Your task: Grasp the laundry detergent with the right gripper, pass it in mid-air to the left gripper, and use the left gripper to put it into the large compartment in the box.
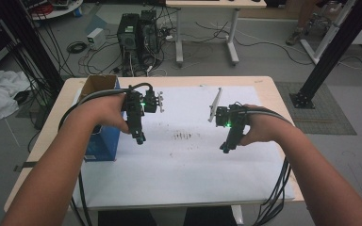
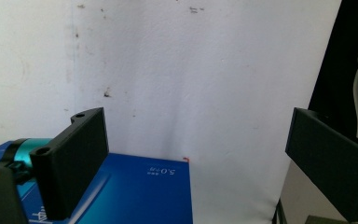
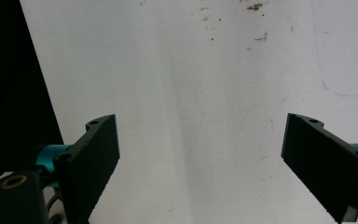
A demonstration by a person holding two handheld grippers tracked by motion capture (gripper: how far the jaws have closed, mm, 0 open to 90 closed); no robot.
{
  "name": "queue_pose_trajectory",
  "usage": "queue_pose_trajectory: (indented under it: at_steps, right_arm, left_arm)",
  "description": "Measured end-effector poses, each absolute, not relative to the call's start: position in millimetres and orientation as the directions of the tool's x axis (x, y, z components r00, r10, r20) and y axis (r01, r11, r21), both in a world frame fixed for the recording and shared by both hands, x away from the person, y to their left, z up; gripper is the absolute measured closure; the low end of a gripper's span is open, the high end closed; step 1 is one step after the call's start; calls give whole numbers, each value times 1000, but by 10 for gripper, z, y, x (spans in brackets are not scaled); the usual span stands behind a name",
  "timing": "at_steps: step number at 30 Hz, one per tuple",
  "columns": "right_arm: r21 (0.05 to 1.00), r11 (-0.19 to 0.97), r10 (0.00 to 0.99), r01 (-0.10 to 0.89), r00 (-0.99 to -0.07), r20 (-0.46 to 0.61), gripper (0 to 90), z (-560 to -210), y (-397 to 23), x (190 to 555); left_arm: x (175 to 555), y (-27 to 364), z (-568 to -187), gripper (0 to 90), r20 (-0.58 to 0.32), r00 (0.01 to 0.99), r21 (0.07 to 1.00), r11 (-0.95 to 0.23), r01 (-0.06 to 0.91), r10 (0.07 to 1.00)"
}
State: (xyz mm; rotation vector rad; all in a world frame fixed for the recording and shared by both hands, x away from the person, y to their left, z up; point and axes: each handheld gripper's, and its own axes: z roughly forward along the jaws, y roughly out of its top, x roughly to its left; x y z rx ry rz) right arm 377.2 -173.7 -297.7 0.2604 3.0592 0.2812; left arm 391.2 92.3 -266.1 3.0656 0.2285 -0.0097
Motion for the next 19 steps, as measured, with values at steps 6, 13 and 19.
queue_pose_trajectory:
  at_steps: [6, 13, 19]
  right_arm:
    - [178, 971, 170, 160, -985, -42, 105, -2995, -1715, 3766]
    - [180, 969, 180, 170, -983, -39, 105, -3012, -1704, 3774]
    - [187, 968, 177, 167, -983, -41, 106, -3004, -1706, 3774]
  left_arm:
    - [3913, 928, -2692, 58, -15, 989, 69, -987, 146, 145]
    - [3917, 923, -2688, 59, -15, 989, 81, -986, 145, 145]
    - [3923, 911, -2700, 58, -11, 990, 76, -987, 144, 143]
